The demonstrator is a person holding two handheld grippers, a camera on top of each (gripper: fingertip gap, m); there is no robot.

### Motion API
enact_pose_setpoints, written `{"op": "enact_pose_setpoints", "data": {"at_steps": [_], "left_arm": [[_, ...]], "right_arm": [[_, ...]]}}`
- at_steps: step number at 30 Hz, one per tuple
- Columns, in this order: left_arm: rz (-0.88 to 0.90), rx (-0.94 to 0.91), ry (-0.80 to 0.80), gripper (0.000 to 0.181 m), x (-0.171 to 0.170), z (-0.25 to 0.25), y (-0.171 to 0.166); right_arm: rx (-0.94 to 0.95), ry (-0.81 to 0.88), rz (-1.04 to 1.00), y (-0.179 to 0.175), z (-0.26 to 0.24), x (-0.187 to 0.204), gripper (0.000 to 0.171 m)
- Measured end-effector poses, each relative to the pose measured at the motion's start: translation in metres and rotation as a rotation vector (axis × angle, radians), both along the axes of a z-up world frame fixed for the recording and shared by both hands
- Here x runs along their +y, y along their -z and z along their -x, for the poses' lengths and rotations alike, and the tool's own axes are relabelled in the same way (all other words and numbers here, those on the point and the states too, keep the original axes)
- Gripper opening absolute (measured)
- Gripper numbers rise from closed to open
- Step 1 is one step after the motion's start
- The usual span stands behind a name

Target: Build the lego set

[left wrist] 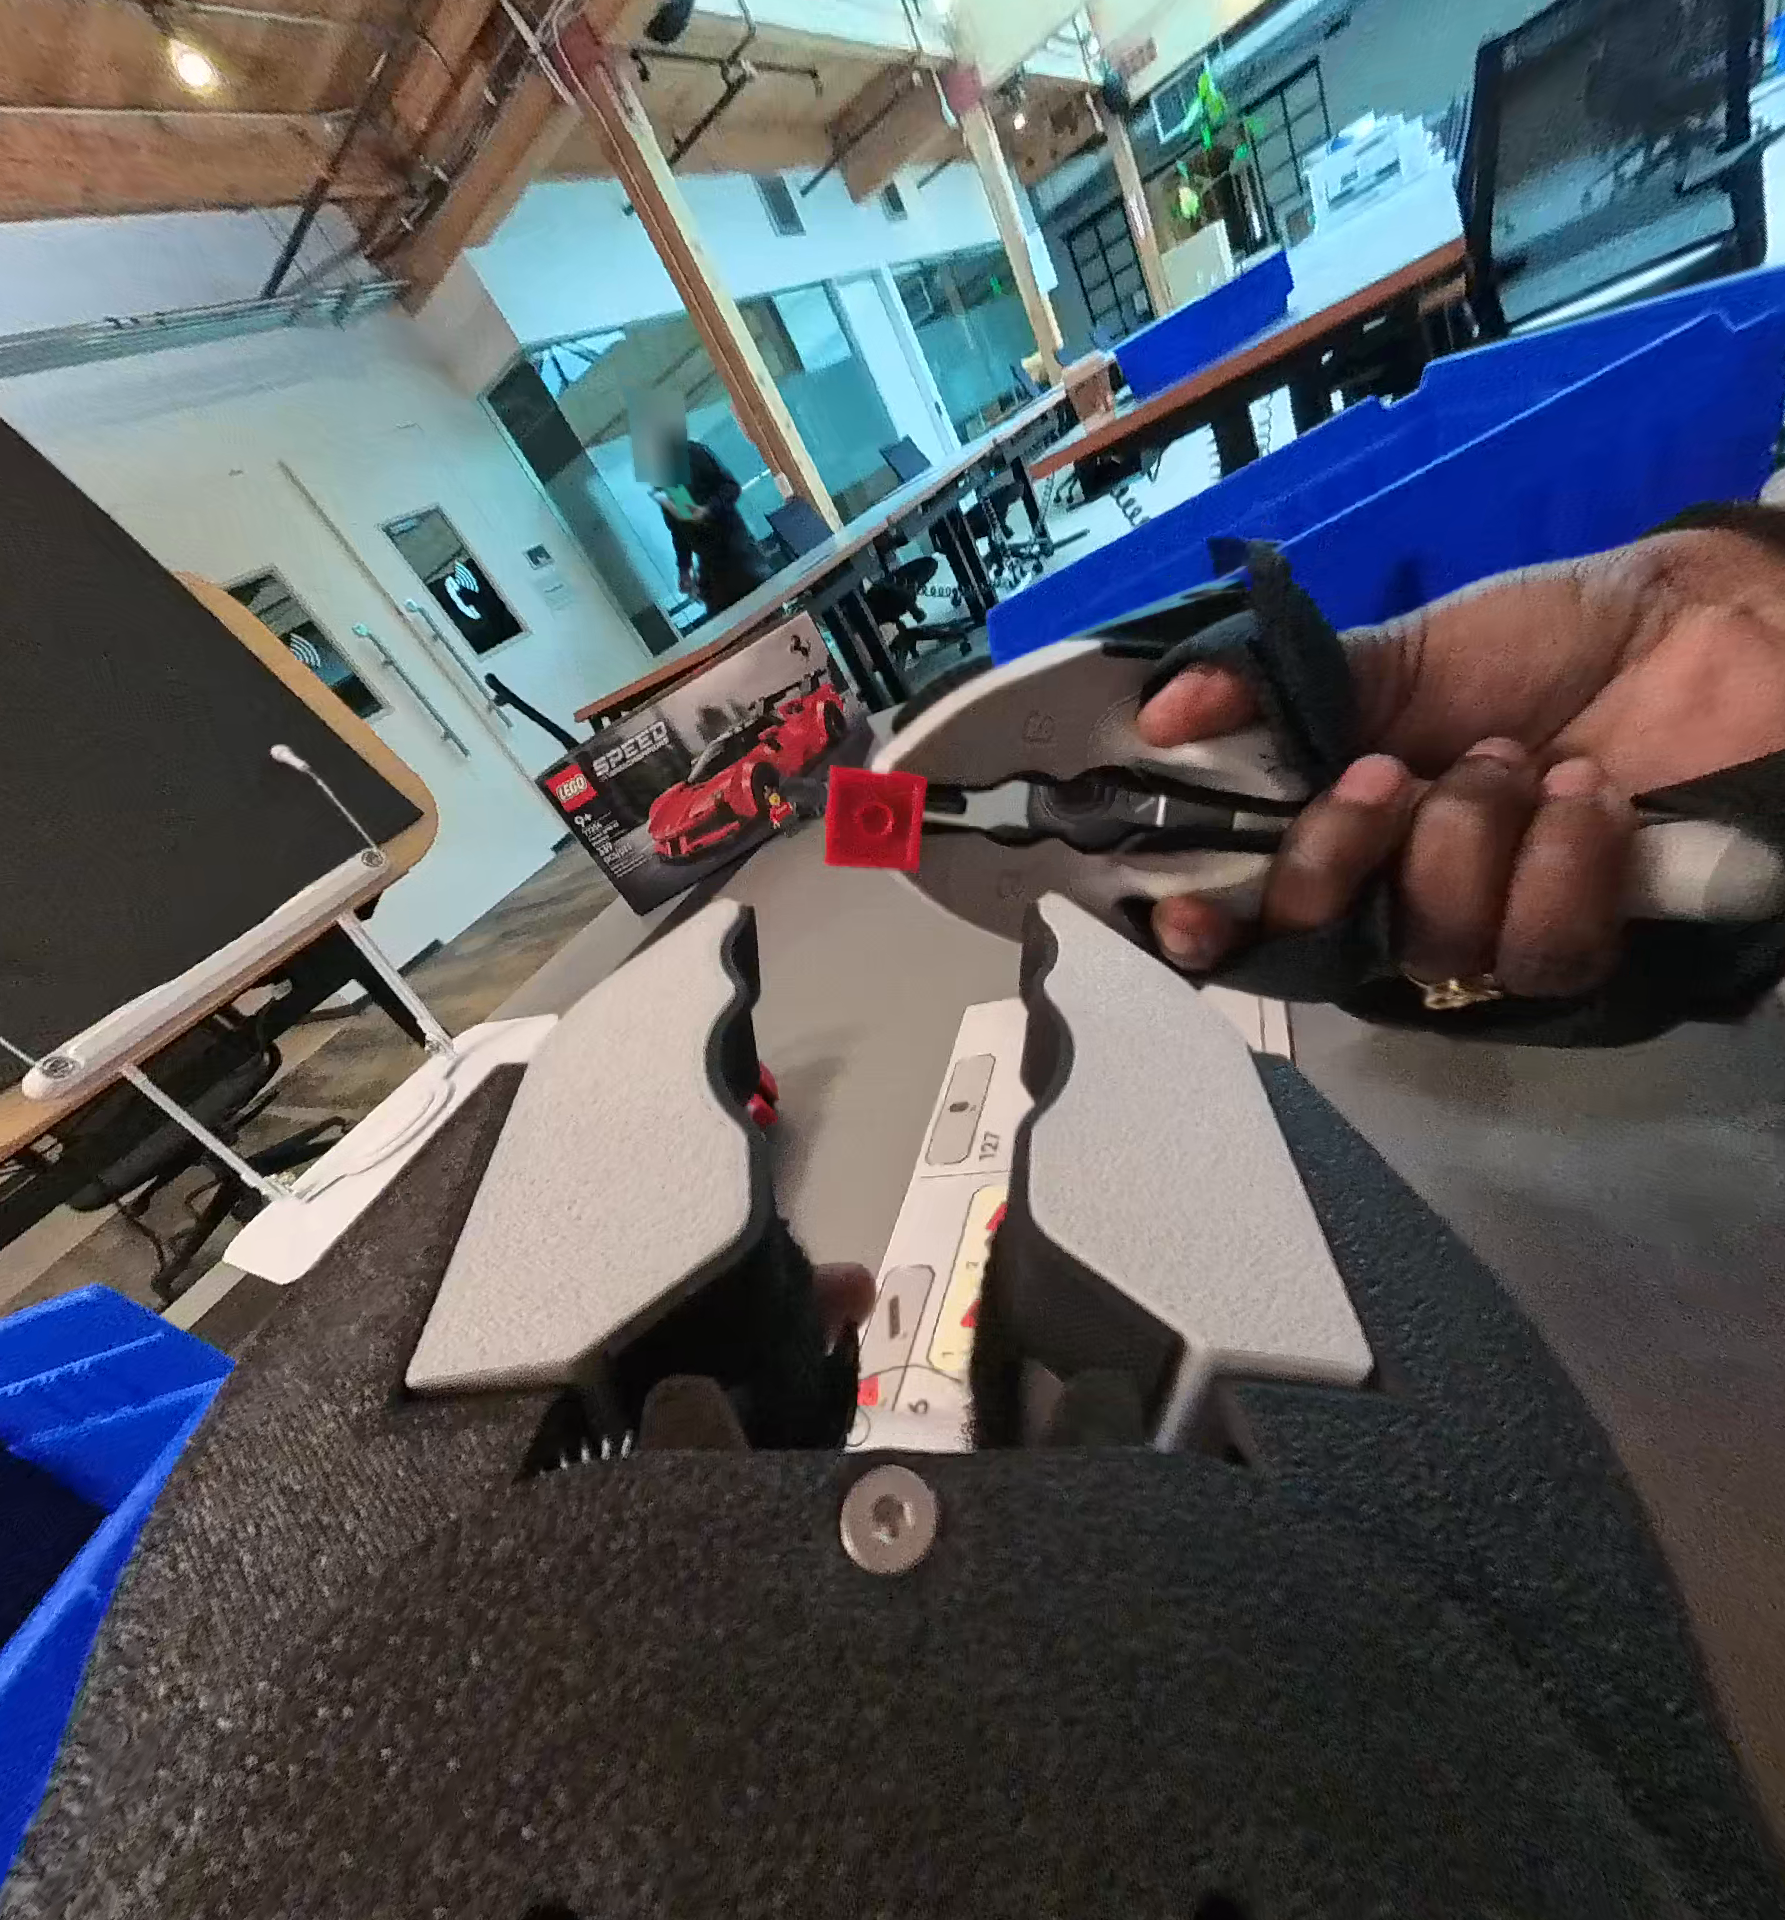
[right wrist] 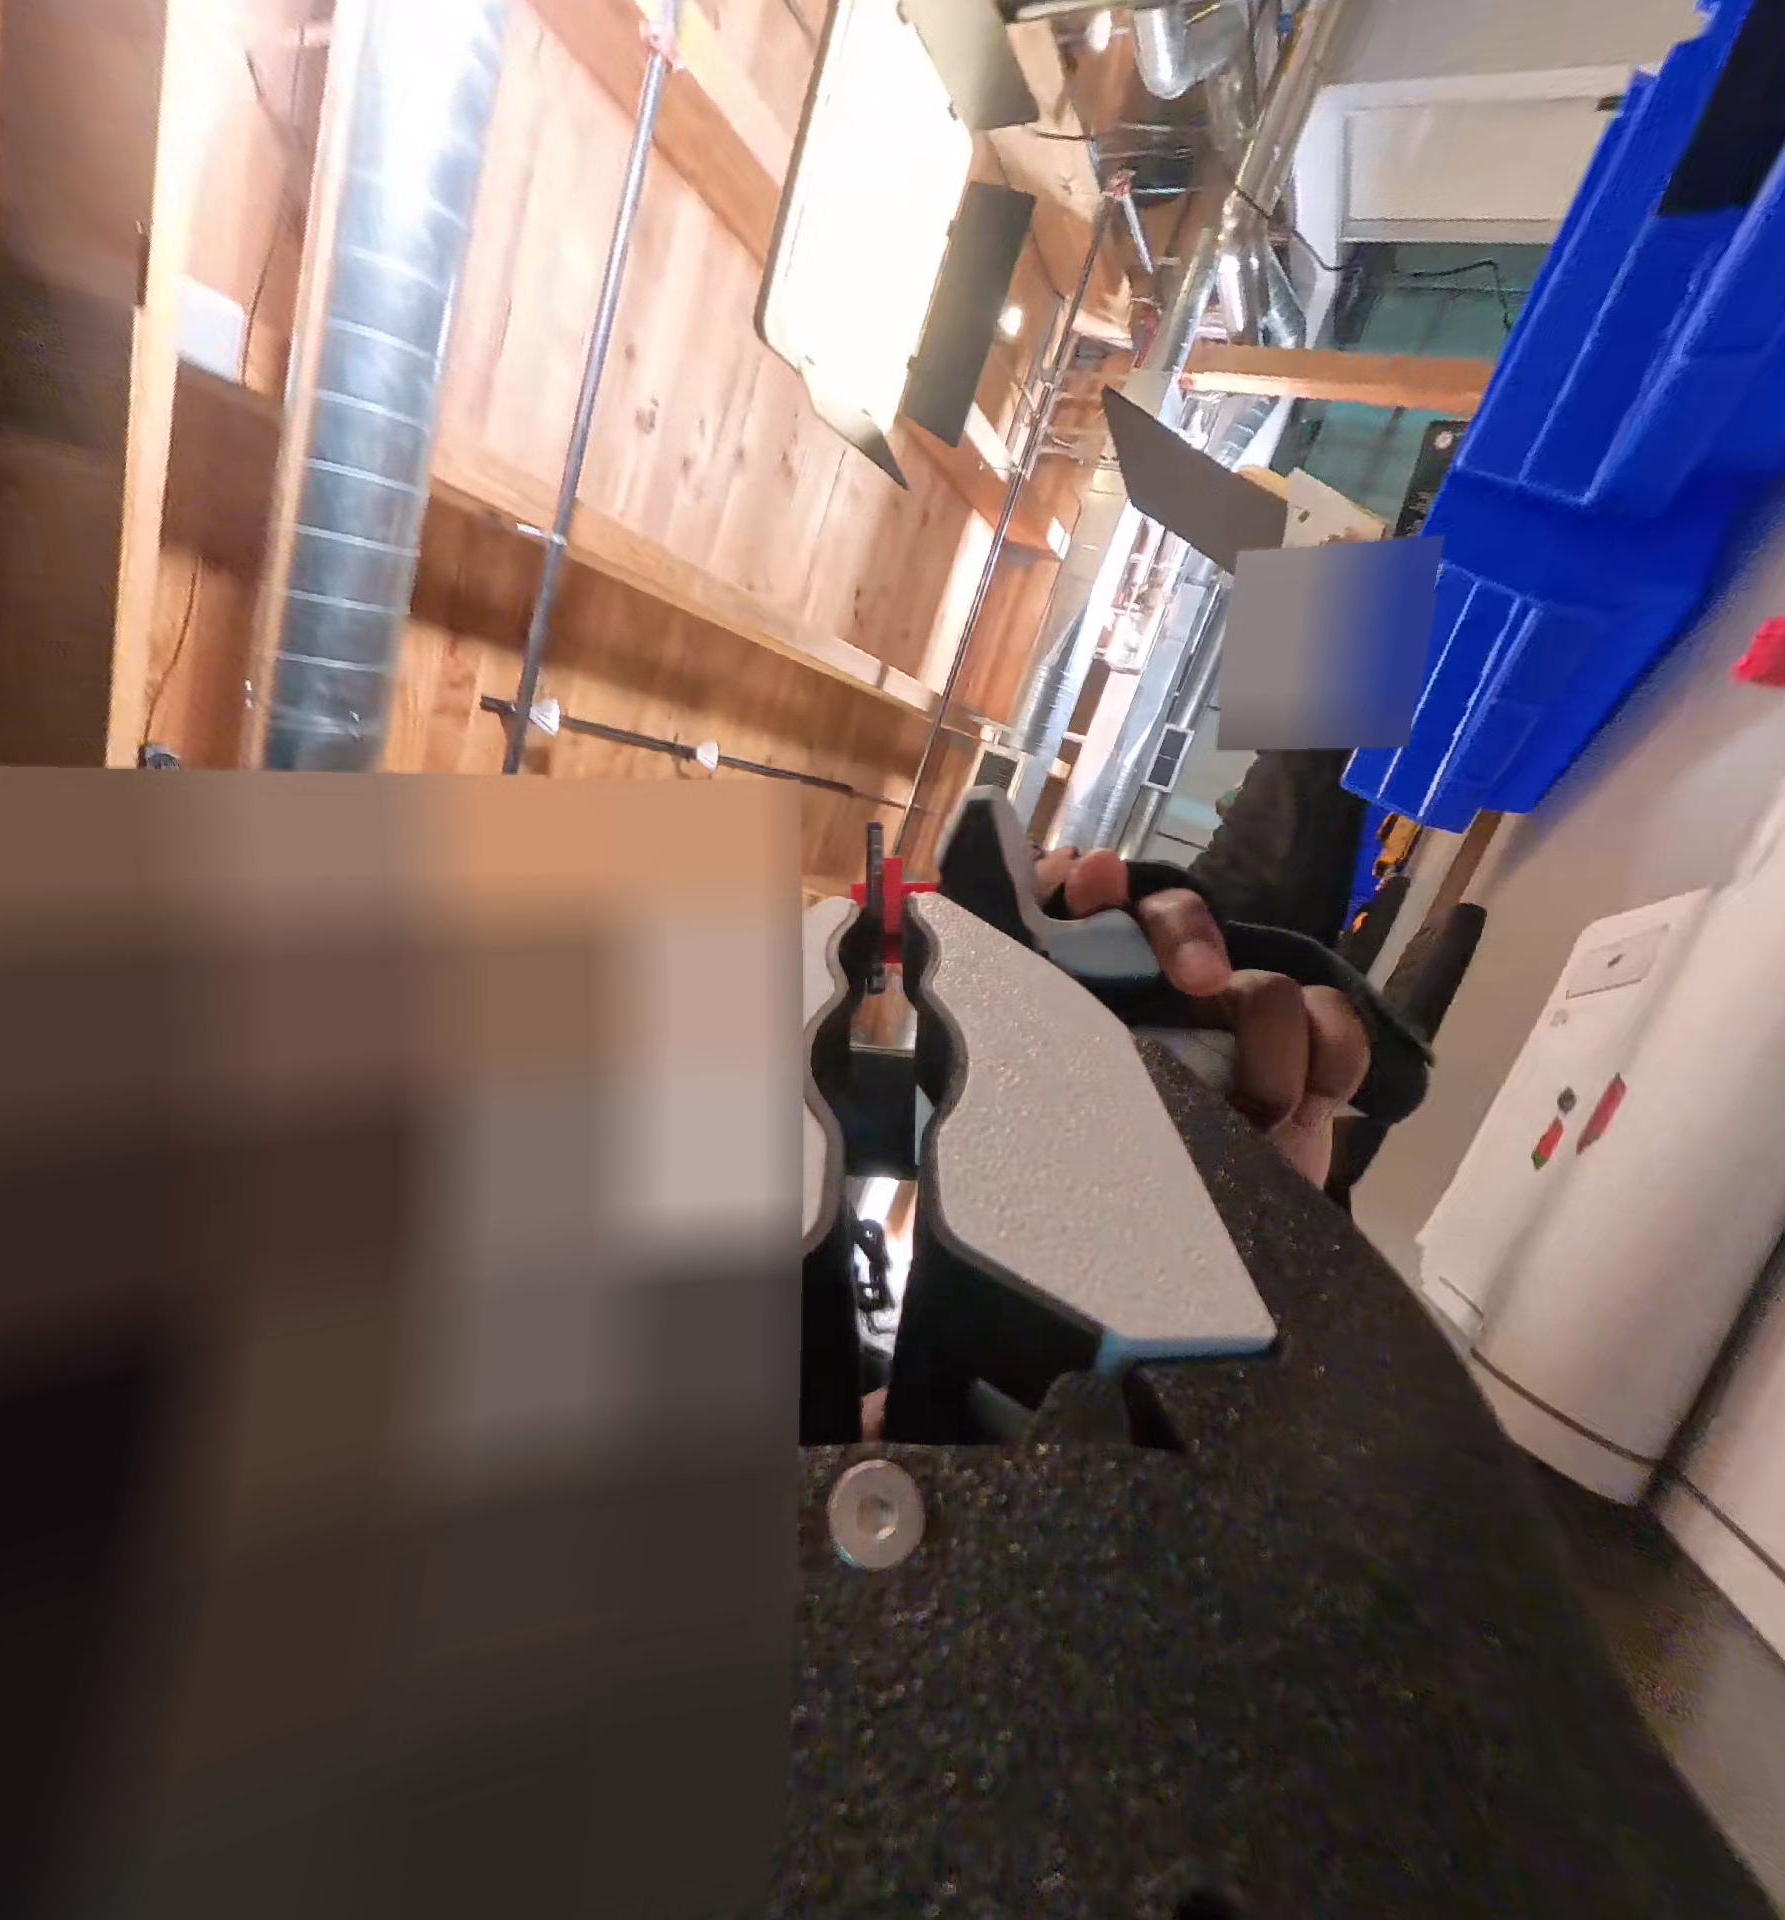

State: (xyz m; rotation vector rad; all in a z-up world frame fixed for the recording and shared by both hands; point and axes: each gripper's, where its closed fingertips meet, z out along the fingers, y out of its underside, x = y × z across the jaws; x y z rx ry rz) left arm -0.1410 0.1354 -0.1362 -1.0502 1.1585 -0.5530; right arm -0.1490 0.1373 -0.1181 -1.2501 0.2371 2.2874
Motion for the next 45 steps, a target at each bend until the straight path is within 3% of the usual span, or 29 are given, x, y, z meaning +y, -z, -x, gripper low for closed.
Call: {"op": "enact_pose_setpoints", "data": {"at_steps": [9, 18, 20, 23, 25, 28, 30, 34, 45], "left_arm": [[0.01, 0.062, -0.023, 0.02, -0.001, 0.004, 0.007], [0.002, 0.034, 0.037, 0.016, -0.007, 0.013, 0.005], [0.02, -0.007, 0.06, 0.016, -0.009, 0.015, 0.002], [0.15, -0.109, 0.096, 0.016, -0.004, 0.022, -0.003], [0.282, -0.171, 0.157, 0.016, -0.004, 0.024, -0.006], [0.495, -0.189, 0.328, 0.016, -0.017, 0.022, -0.003], [0.581, -0.183, 0.436, 0.016, -0.027, 0.023, -0.003], [0.597, -0.135, 0.504, 0.016, -0.037, 0.02, -0.002], [0.589, -0.126, 0.498, 0.016, -0.039, 0.019, -0.001]], "right_arm": [[-0.013, 0.015, 0.056, 0.016, 0.009, 0.002, 0.007], [-0.125, 0.008, -0.041, 0.015, 0.016, -0.006, 0.006], [-0.158, 0.004, -0.115, 0.009, 0.016, -0.011, 0.015], [-0.346, 0.101, -0.31, 0.007, 0.014, -0.014, 0.024], [-0.597, 0.211, -0.614, 0.005, 0.015, -0.019, 0.026], [-0.988, 0.324, -1.082, -0.004, 0.012, -0.02, 0.053], [-1.128, 0.208, -1.262, -0.002, 0.012, -0.021, 0.059], [-1.026, -0.131, -1.237, 0.001, 0.021, -0.034, 0.052], [-1.001, -0.178, -1.254, 0.007, 0.025, -0.035, 0.034]]}}
